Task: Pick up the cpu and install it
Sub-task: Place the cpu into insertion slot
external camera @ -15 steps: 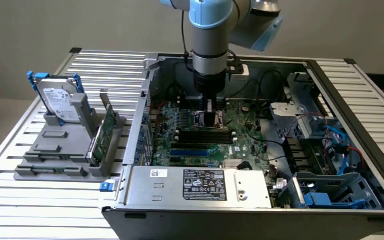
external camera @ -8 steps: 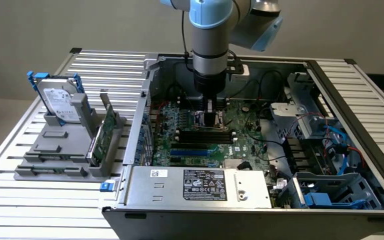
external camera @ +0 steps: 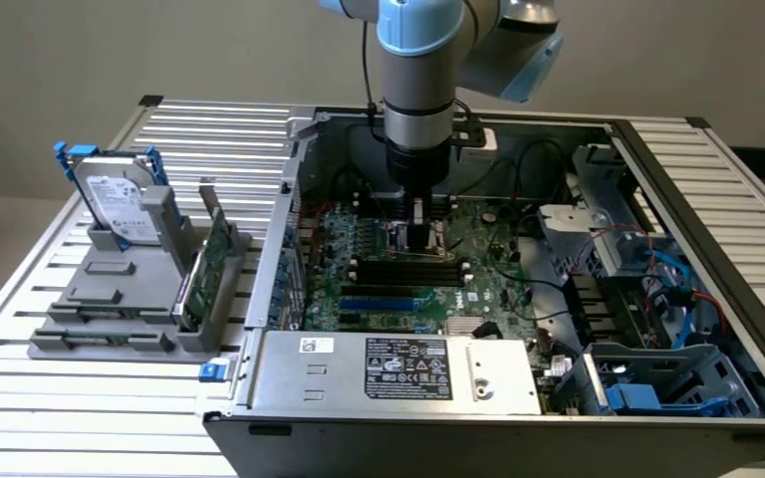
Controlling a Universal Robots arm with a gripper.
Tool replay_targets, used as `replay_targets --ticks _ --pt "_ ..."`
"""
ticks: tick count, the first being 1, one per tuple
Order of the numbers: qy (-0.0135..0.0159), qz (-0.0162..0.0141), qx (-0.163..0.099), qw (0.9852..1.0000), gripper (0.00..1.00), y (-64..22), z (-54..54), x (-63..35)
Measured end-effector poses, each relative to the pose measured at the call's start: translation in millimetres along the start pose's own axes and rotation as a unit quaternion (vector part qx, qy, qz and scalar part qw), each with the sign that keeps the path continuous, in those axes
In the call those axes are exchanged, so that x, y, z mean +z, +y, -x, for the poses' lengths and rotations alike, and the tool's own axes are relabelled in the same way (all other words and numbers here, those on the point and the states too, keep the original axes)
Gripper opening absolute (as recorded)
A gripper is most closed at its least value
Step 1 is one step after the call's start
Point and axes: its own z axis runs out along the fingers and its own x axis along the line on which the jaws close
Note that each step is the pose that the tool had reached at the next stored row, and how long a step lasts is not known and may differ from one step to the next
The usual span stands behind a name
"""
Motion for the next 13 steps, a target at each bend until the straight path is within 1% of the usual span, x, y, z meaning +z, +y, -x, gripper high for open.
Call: replay_targets --ticks 4,8,10,13 --pt "0.0003 0.0000 0.000 1.0000 0.55 0.2 -0.2 -1.4" --pt "-0.0001 -0.0008 0.000 1.0000 0.55 0.4 -0.1 -4.6" --pt "0.0000 -0.0009 0.000 1.0000 0.55 0.5 -0.2 -4.7" --pt "-0.0008 -0.0011 0.000 1.0000 0.55 0.5 -0.1 -4.8"
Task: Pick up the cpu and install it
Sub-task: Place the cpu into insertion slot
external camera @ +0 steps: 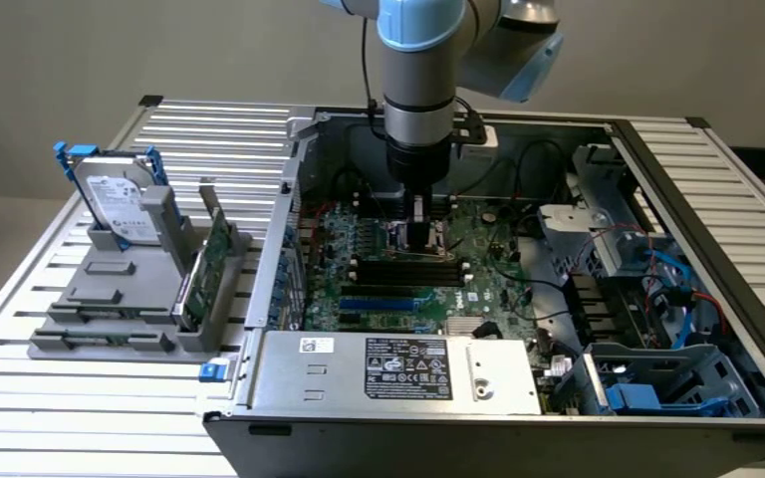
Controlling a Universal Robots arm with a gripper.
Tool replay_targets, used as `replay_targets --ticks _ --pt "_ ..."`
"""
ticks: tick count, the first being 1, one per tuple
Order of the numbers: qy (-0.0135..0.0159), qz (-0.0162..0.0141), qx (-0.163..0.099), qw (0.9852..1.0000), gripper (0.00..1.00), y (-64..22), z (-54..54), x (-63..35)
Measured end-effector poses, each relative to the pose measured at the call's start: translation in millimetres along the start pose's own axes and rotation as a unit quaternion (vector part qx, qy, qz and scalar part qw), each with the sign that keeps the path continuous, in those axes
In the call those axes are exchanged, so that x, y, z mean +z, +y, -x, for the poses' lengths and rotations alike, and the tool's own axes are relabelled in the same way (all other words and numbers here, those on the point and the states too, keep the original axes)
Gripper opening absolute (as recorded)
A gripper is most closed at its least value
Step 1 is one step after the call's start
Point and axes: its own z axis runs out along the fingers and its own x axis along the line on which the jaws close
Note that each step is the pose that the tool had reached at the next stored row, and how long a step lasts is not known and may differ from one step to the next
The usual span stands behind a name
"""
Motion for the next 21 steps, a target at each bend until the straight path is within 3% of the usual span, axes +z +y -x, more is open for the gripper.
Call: replay_targets --ticks 8,21 --pt "-0.0028 -0.0025 0.000 1.0000 0.55 -0.1 0.0 0.5" --pt "-0.0037 -0.0044 0.000 1.0000 0.55 -0.3 -0.2 2.7"
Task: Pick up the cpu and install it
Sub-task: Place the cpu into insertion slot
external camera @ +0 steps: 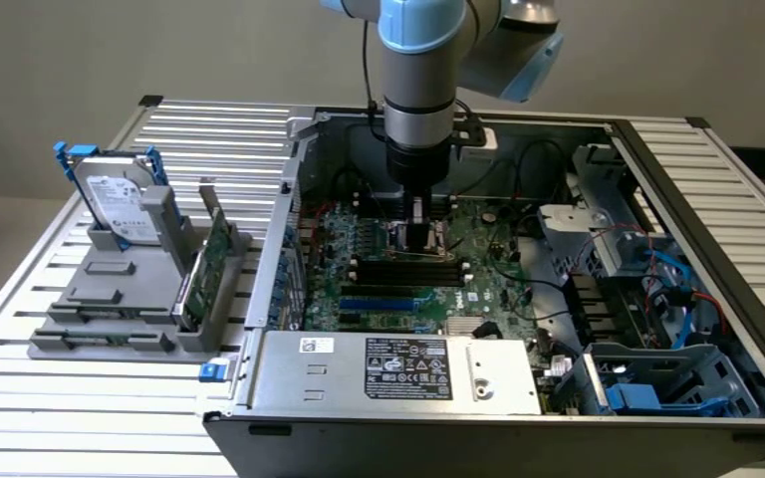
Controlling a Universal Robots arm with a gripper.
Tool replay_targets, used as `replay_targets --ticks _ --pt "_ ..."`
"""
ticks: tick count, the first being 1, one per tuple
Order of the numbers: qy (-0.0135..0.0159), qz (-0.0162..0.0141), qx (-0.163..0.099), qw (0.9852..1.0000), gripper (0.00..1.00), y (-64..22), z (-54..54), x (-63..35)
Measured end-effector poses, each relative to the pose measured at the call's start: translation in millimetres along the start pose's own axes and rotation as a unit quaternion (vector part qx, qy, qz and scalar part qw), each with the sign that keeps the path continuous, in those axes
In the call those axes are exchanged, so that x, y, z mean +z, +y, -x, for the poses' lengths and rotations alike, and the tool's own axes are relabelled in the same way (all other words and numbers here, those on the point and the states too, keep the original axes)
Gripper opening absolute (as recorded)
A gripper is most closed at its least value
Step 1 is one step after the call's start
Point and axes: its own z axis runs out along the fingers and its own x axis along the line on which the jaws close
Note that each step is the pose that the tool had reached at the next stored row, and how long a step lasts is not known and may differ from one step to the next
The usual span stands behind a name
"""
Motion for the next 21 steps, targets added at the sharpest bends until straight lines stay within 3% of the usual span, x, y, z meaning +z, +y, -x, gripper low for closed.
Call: replay_targets --ticks 10,21 --pt "-0.0005 -0.0022 0.000 1.0000 0.55 -0.1 -0.3 1.4" --pt "-0.0020 -0.0024 0.000 1.0000 0.55 -0.4 -1.7 3.6"
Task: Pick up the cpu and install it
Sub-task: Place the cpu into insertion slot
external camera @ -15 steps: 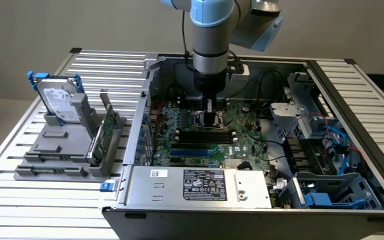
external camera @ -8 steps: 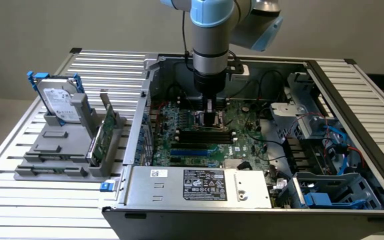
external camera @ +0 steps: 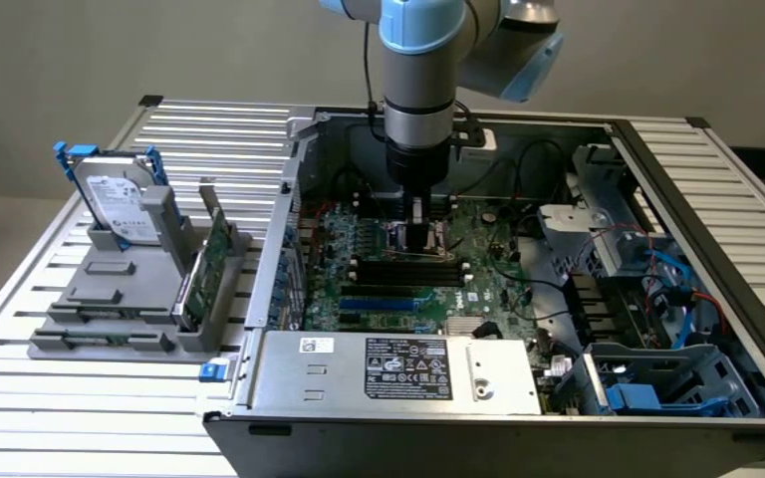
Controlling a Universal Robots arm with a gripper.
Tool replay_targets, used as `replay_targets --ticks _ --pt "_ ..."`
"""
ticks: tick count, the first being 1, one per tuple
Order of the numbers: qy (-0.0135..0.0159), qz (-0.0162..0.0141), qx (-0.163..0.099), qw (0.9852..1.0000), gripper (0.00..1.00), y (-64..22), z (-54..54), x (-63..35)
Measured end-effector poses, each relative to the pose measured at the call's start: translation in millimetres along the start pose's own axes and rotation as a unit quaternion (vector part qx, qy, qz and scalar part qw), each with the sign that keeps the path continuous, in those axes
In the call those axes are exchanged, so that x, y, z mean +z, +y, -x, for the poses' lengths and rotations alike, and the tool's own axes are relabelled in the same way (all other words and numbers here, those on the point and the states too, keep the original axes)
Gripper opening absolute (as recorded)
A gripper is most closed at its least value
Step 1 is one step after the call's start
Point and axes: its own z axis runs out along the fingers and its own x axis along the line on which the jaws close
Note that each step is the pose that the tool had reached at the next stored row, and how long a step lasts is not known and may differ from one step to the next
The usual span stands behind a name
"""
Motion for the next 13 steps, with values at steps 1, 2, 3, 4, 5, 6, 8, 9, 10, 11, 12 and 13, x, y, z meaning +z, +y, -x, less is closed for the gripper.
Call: replay_targets --ticks 1,2,3,4,5,6,8,9,10,11,12,13 --pt "-0.0001 0.0000 0.000 1.0000 0.55 -0.1 0.0 0.2" --pt "-0.0002 0.0000 0.000 1.0000 0.55 -0.1 0.0 0.4" --pt "-0.0002 0.0000 0.000 1.0000 0.55 -0.1 0.0 0.6" --pt "-0.0003 0.0000 0.000 1.0000 0.55 -0.1 0.0 0.8" --pt "-0.0003 0.0000 0.000 1.0000 0.55 -0.1 0.1 1.0" --pt "-0.0004 -0.0001 0.000 1.0000 0.55 -0.2 0.1 1.0" --pt "-0.0004 -0.0001 0.000 1.0000 0.55 -0.2 0.2 1.1" --pt "-0.0005 -0.0001 0.000 1.0000 0.55 -0.2 0.2 1.1" --pt "-0.0005 -0.0001 0.000 1.0000 0.55 -0.2 0.2 1.2" --pt "-0.0005 -0.0001 0.000 1.0000 0.55 -0.2 0.2 1.2" --pt "-0.0005 -0.0001 0.000 1.0000 0.55 -0.2 0.2 1.2" --pt "-0.0005 -0.0001 0.000 1.0000 0.55 -0.2 0.1 1.3"
